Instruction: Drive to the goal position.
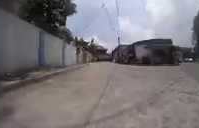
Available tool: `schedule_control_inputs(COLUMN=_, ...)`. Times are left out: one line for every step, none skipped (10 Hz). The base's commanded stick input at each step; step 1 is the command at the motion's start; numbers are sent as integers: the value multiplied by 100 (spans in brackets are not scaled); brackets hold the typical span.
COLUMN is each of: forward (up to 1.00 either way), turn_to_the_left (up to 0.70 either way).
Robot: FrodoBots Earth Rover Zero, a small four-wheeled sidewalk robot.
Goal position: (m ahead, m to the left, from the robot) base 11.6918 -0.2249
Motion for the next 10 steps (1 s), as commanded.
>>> schedule_control_inputs(forward=100, turn_to_the_left=0)
schedule_control_inputs(forward=100, turn_to_the_left=0)
schedule_control_inputs(forward=100, turn_to_the_left=0)
schedule_control_inputs(forward=100, turn_to_the_left=0)
schedule_control_inputs(forward=100, turn_to_the_left=0)
schedule_control_inputs(forward=100, turn_to_the_left=0)
schedule_control_inputs(forward=100, turn_to_the_left=0)
schedule_control_inputs(forward=100, turn_to_the_left=0)
schedule_control_inputs(forward=100, turn_to_the_left=0)
schedule_control_inputs(forward=100, turn_to_the_left=-3)
